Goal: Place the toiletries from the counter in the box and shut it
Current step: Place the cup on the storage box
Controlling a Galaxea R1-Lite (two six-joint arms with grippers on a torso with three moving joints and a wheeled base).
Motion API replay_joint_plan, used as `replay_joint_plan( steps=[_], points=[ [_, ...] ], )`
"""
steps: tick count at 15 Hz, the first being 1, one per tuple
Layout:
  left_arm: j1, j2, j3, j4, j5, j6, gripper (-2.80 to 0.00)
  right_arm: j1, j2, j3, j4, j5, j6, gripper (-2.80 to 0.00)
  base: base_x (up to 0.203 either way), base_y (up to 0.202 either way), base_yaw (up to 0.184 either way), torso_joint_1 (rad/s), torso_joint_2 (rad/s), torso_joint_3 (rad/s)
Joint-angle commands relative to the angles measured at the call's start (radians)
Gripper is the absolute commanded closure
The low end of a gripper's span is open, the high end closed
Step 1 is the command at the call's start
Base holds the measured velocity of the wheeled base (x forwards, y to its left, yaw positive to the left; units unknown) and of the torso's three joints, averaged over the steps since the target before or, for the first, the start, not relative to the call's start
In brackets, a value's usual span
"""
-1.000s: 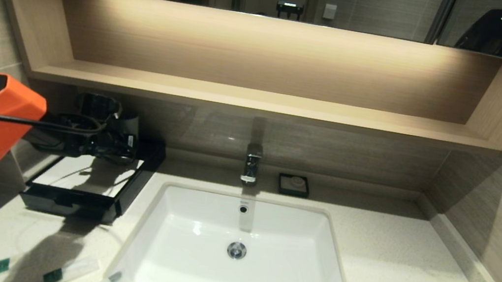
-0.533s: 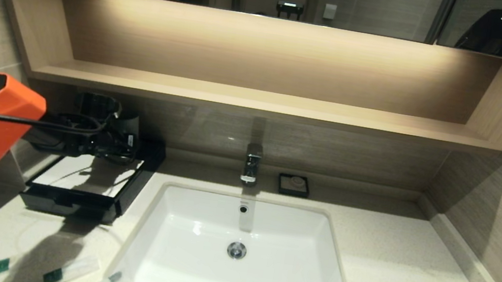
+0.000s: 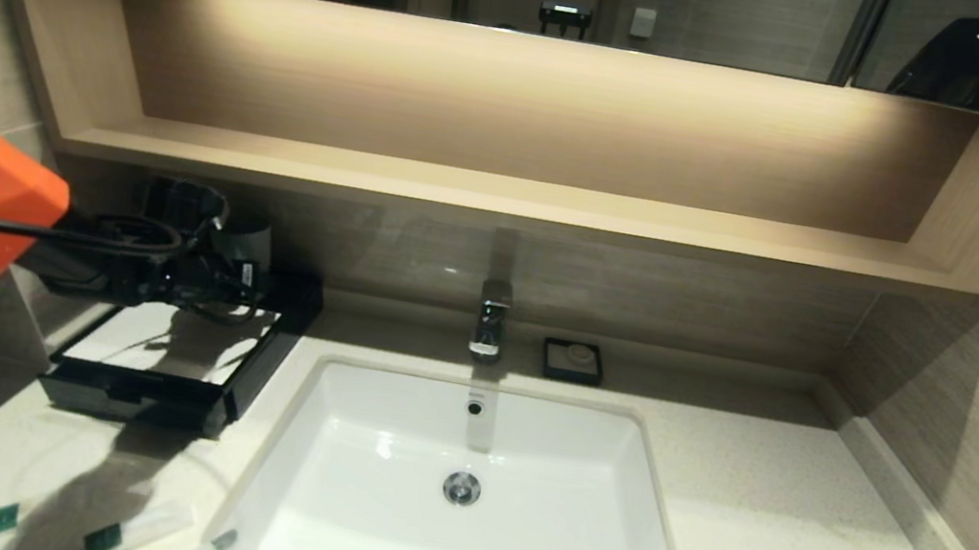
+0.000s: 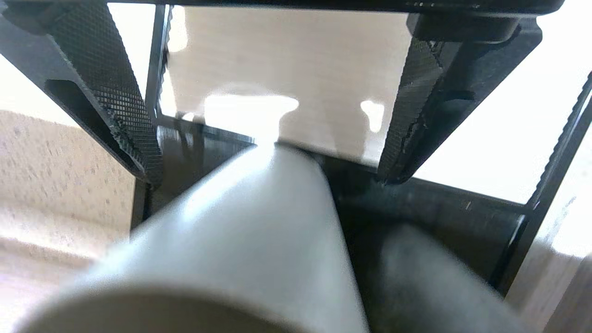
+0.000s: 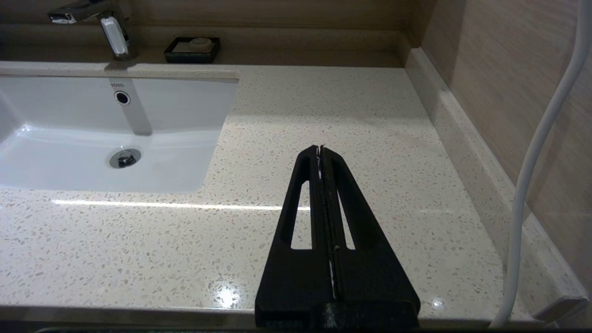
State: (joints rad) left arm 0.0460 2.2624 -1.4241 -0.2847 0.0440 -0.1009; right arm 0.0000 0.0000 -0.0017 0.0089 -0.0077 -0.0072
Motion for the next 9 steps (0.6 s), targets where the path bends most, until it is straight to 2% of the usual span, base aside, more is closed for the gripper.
replay_joint_plan(
  steps=[1,4,8,9],
  points=[
    [0.000,-0.088,0.080,-0.005,0.000,-0.010,-2.80,0.000,0.000,0.000,0.000,0.000,0.000,0.00,0.000,0.000,0.000,0.000,0.00,0.000],
    [0.000,-0.177,0.194,-0.048,0.001,-0.016,-2.80,0.000,0.000,0.000,0.000,0.000,0.000,0.00,0.000,0.000,0.000,0.000,0.00,0.000],
    [-0.017,-0.227,0.302,-0.091,0.044,-0.015,-2.80,0.000,0.000,0.000,0.000,0.000,0.000,0.00,0.000,0.000,0.000,0.000,0.00,0.000],
    [-0.027,-0.229,0.323,-0.118,0.050,-0.014,0.00,0.000,0.000,0.000,0.000,0.000,0.000,0.00,0.000,0.000,0.000,0.000,0.00,0.000]
  ],
)
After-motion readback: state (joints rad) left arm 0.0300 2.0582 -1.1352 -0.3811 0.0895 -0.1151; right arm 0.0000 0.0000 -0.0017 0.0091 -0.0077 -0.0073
